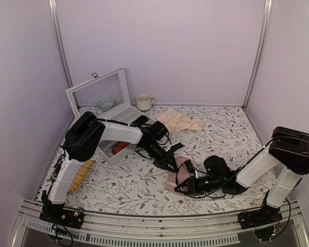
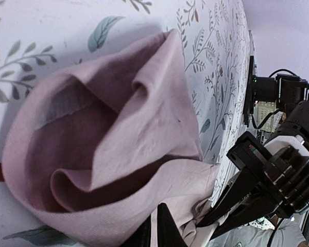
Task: Roll the underwear
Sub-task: Roll the underwear at the center of the board.
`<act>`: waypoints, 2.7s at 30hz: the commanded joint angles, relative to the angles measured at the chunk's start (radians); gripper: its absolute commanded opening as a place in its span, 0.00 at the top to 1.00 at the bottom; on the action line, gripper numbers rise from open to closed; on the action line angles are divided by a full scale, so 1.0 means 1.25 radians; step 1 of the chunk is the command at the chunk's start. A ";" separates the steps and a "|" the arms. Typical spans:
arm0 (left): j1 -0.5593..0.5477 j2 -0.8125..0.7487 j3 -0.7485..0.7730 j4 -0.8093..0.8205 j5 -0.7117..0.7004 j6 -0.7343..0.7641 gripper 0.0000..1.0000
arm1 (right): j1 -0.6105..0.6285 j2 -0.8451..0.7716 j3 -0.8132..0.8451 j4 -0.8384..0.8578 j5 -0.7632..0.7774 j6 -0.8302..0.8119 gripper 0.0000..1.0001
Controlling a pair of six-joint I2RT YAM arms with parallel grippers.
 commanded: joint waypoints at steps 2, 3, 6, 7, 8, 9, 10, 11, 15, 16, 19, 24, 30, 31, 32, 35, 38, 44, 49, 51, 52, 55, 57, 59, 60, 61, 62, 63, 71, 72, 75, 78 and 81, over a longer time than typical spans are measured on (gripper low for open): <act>0.031 0.019 -0.033 -0.036 -0.135 -0.006 0.93 | -0.001 0.086 -0.017 -0.041 -0.079 0.038 1.00; 0.030 0.019 -0.034 -0.036 -0.136 -0.007 0.93 | -0.003 0.100 -0.015 -0.035 -0.085 0.041 1.00; 0.032 0.019 -0.036 -0.037 -0.139 -0.009 0.93 | -0.011 0.130 -0.013 -0.022 -0.105 0.052 1.00; 0.035 0.019 -0.037 -0.036 -0.141 -0.010 0.93 | -0.013 0.135 -0.013 -0.022 -0.106 0.053 1.00; 0.036 0.018 -0.039 -0.036 -0.143 -0.011 0.93 | -0.018 0.139 -0.013 -0.022 -0.107 0.053 1.00; 0.039 0.018 -0.041 -0.036 -0.144 -0.014 0.93 | -0.024 0.142 -0.012 -0.021 -0.110 0.055 1.00; 0.041 0.018 -0.043 -0.035 -0.148 -0.015 0.93 | -0.028 0.144 -0.012 -0.021 -0.112 0.054 1.00; 0.043 0.018 -0.045 -0.036 -0.149 -0.016 0.94 | -0.033 0.144 -0.010 -0.022 -0.115 0.052 1.00; 0.051 0.013 -0.054 -0.035 -0.151 -0.016 0.94 | -0.044 0.148 -0.008 -0.023 -0.118 0.044 1.00; 0.051 0.012 -0.054 -0.033 -0.150 -0.017 0.94 | -0.046 0.153 -0.007 -0.021 -0.120 0.042 1.00; 0.052 0.011 -0.051 -0.031 -0.149 -0.020 0.94 | -0.046 0.181 -0.007 -0.008 -0.128 0.039 1.00; 0.055 0.007 -0.050 -0.029 -0.150 -0.023 0.93 | -0.049 0.226 -0.010 0.027 -0.145 0.035 1.00; 0.071 -0.063 -0.090 0.019 -0.151 -0.036 0.85 | -0.050 0.252 -0.013 0.046 -0.149 0.042 1.00; 0.075 -0.075 -0.096 0.024 -0.152 -0.037 0.84 | -0.050 0.252 -0.015 0.046 -0.147 0.043 1.00; 0.079 -0.087 -0.102 0.026 -0.153 -0.037 0.83 | -0.051 0.252 -0.017 0.046 -0.148 0.042 1.00; 0.086 -0.134 -0.147 0.048 -0.142 -0.022 0.83 | -0.053 0.251 -0.020 0.046 -0.149 0.041 1.00; 0.087 -0.186 -0.214 0.080 -0.135 0.000 0.80 | -0.054 0.250 -0.019 0.044 -0.150 0.037 1.00; 0.088 -0.243 -0.288 0.138 -0.130 0.002 0.76 | -0.054 0.251 -0.009 0.027 -0.152 0.027 1.00; 0.083 -0.274 -0.310 0.148 -0.032 0.040 0.75 | -0.055 0.251 -0.006 0.011 -0.152 0.020 1.00; 0.074 -0.283 -0.324 0.140 -0.007 0.070 0.70 | -0.055 0.251 0.001 -0.002 -0.153 0.015 1.00; 0.068 -0.287 -0.334 0.138 0.003 0.081 0.68 | -0.054 0.251 0.005 -0.009 -0.153 0.013 1.00; 0.055 -0.285 -0.356 0.138 0.034 0.093 0.58 | -0.055 0.251 0.018 -0.029 -0.155 0.002 1.00; 0.044 -0.279 -0.361 0.138 0.049 0.098 0.56 | -0.055 0.250 0.020 -0.031 -0.154 0.000 1.00; 0.027 -0.276 -0.359 0.128 0.063 0.111 0.53 | -0.054 0.249 0.021 -0.036 -0.154 -0.001 1.00; 0.018 -0.277 -0.358 0.122 0.060 0.117 0.52 | -0.055 0.248 0.019 -0.038 -0.153 -0.001 1.00; 0.011 -0.275 -0.358 0.115 0.048 0.119 0.51 | -0.055 0.246 0.019 -0.039 -0.152 -0.001 1.00; 0.005 -0.273 -0.360 0.110 0.045 0.120 0.51 | -0.054 0.245 0.019 -0.040 -0.151 -0.002 1.00; 0.001 -0.269 -0.362 0.105 0.045 0.121 0.51 | -0.055 0.244 0.018 -0.042 -0.150 -0.002 1.00; -0.023 -0.263 -0.385 0.066 0.006 0.125 0.51 | -0.054 0.239 0.018 -0.051 -0.146 -0.008 1.00; -0.023 -0.266 -0.391 0.065 0.001 0.123 0.51 | -0.054 0.238 0.017 -0.050 -0.145 -0.008 1.00; -0.024 -0.268 -0.410 0.066 -0.004 0.116 0.51 | -0.055 0.237 0.016 -0.050 -0.144 -0.008 1.00; -0.028 -0.267 -0.415 0.079 -0.008 0.104 0.51 | -0.053 0.239 0.017 -0.051 -0.145 -0.012 1.00; -0.030 -0.251 -0.402 0.087 -0.011 0.088 0.51 | -0.054 0.239 0.019 -0.052 -0.144 -0.013 1.00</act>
